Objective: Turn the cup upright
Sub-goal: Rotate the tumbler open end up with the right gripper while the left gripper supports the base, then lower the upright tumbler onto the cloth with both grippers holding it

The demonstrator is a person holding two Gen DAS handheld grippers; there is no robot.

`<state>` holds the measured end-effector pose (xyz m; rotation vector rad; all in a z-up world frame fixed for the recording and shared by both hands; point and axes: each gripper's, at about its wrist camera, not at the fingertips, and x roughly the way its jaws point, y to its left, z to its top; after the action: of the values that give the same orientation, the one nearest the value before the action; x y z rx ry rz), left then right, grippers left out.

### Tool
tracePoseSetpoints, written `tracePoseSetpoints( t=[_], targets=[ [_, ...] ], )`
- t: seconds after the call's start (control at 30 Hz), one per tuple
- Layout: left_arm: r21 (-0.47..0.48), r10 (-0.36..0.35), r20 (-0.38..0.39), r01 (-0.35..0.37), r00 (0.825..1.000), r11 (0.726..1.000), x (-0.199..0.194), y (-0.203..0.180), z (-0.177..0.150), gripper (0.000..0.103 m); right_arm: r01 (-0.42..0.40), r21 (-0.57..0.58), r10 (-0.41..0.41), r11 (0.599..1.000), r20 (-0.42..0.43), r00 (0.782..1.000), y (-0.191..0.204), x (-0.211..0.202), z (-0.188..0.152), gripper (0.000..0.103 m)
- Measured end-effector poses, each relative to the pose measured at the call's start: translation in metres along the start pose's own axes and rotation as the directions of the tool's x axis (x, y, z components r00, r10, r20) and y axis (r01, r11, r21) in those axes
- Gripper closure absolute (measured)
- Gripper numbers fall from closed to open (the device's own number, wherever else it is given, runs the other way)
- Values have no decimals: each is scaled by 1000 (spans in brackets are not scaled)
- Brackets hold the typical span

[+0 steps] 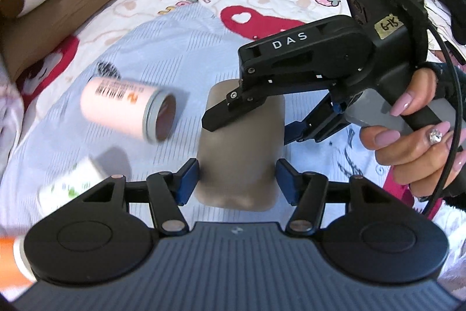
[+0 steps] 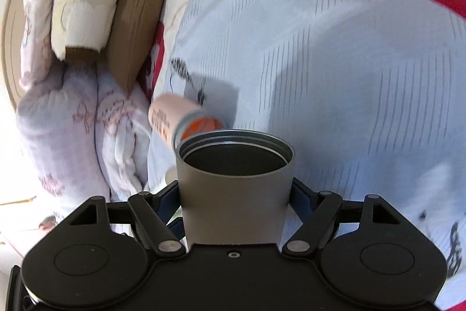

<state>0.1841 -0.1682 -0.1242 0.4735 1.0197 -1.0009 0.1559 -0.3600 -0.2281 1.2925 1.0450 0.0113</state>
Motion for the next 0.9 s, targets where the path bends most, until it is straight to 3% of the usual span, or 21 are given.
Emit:
tracePoseSetpoints(
  t=[0.2,0.37,0.53,0.67,0.77,0.9],
  targets=[
    [-54,17,4,-17,1000,998,-13,5,-33,46,10,-57,-12,998,-39,999,10,8,-29,21],
    [-119,31,24,-28,999,993,-23,7,-61,46,42,-184,-49,982,-32,998,26,11,-55,22],
    [-185,37,87,-20,996,983,-34,13,-83,46,64,-354,-62,933,16,998,43,10,-83,22],
    [-213,62,136,-32,989,977,-43,13,-98,46,59,-416,-51,907,30,998,52,13,-96,22],
    [-229,83,186,-39,979,973,-52,14,-109,47,54,-471,-40,881,40,998,59,13,-105,22],
    [-258,100,282,-25,954,966,-65,20,-123,47,65,-587,-24,807,77,997,76,16,-120,22]
  ],
)
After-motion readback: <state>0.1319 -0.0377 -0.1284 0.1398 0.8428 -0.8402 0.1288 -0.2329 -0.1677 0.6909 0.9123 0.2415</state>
